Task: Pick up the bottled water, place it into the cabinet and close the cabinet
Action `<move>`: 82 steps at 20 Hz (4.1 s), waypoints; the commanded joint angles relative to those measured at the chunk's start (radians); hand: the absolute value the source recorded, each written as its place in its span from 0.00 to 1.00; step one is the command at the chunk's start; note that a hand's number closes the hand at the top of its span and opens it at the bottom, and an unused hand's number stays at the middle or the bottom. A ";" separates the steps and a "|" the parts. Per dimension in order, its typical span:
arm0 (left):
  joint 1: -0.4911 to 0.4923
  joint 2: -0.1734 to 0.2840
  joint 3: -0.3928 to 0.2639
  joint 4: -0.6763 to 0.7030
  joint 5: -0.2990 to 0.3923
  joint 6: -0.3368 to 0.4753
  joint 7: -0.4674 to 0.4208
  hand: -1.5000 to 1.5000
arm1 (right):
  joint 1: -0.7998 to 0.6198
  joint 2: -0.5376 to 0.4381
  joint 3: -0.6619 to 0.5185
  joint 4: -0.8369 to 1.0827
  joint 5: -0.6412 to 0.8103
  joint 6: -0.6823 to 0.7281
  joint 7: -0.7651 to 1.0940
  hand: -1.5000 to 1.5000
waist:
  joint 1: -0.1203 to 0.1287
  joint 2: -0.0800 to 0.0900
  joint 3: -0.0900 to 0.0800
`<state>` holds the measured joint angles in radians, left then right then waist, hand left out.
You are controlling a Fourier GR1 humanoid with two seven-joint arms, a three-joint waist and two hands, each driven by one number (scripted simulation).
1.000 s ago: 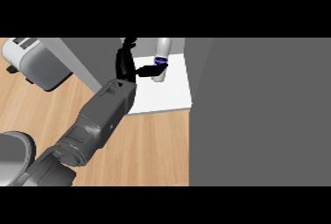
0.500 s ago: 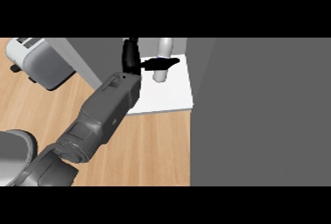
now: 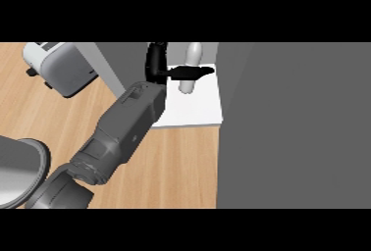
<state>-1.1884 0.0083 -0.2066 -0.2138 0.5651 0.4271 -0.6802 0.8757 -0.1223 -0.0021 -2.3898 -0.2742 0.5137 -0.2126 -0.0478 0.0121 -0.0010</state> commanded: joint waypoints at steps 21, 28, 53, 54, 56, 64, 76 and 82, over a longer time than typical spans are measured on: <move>0.572 -0.008 -0.313 -0.758 0.076 -0.131 0.063 0.00 | 0.064 0.021 0.071 -0.204 -0.017 -0.084 0.129 0.00 | 0.062 -0.020 0.000; 0.787 0.091 -0.392 -1.055 0.057 -0.140 0.133 0.00 | 0.060 -0.021 0.062 -0.144 0.055 -0.022 0.053 0.00 | 0.061 -0.022 0.000; 1.376 0.487 -0.211 -1.626 0.229 -0.253 0.142 0.00 | 0.118 -0.258 0.485 -0.321 0.397 0.284 0.027 1.00 | 0.059 -0.034 -0.005; 1.365 0.488 -0.189 -1.587 0.259 -0.274 0.154 0.00 | 0.096 -0.253 0.534 -0.330 0.414 0.281 0.048 1.00 | 0.051 -0.031 -0.008; 1.379 0.494 -0.178 -1.613 0.258 -0.279 0.140 0.00 | 0.061 -0.253 0.585 -0.325 0.441 0.274 0.090 1.00 | 0.057 -0.034 -0.010; 1.484 0.597 -0.103 -1.665 0.309 -0.388 0.129 0.00 | 0.003 -0.234 0.722 -0.270 0.400 0.197 0.173 1.00 | 0.099 -0.024 -0.013; 1.544 0.695 -0.027 -1.699 0.370 -0.523 0.139 0.00 | -0.113 -0.193 0.794 -0.171 0.302 0.092 0.216 1.00 | 0.199 0.004 -0.015; 1.542 0.713 -0.012 -1.695 0.387 -0.558 0.146 0.00 | -0.205 -0.197 0.785 -0.118 0.285 0.075 0.250 1.00 | 0.241 0.018 -0.019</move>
<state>0.3520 0.7054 -0.2326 -1.9127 0.9373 -0.1061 -0.5408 0.7482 -0.3130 0.5869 -2.4891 -0.0168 0.5254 -0.0730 0.1666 0.0206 -0.0170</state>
